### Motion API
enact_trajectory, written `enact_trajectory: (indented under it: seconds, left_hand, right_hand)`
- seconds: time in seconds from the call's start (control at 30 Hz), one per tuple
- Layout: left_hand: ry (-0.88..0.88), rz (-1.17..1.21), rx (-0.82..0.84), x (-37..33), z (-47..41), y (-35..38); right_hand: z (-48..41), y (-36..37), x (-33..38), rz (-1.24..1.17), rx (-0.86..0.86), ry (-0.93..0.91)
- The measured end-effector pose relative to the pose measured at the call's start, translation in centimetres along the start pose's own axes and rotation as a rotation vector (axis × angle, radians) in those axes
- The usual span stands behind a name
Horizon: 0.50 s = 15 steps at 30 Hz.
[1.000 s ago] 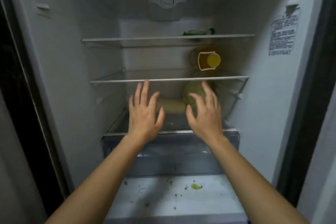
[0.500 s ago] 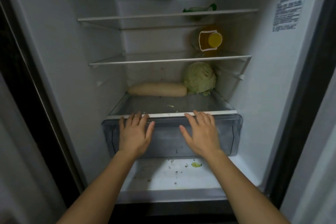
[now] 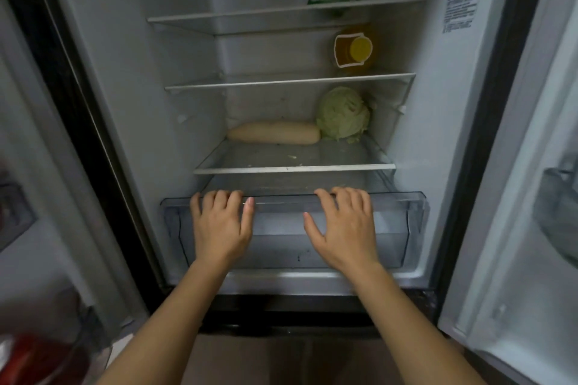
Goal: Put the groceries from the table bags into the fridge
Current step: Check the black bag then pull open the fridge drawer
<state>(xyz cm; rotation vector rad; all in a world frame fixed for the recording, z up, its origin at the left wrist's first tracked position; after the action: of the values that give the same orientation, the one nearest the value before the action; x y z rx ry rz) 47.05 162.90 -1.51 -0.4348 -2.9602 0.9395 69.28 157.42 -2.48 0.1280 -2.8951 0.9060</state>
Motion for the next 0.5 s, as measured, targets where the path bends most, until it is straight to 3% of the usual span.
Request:
enact_trajectory:
  seconds: [0.5]
  left_hand:
    - [-0.025, -0.058, 0.042, -0.9, 4.4, -4.9]
  right_hand:
    - [3.7, -4.8, 1.0, -0.008, 0.011, -0.011]
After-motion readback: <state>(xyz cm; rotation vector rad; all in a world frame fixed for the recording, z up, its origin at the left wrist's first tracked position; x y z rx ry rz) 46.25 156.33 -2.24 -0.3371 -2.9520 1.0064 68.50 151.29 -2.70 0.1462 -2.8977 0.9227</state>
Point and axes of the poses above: each hand's wrist, its own z-axis away from the middle knuckle, its own y-axis out of the palm, x = y × z, the point moved 5 cm from there along -z, towards the middle knuckle, and after that the axes turned 7 degrees about -x, right-handed, at the moved point
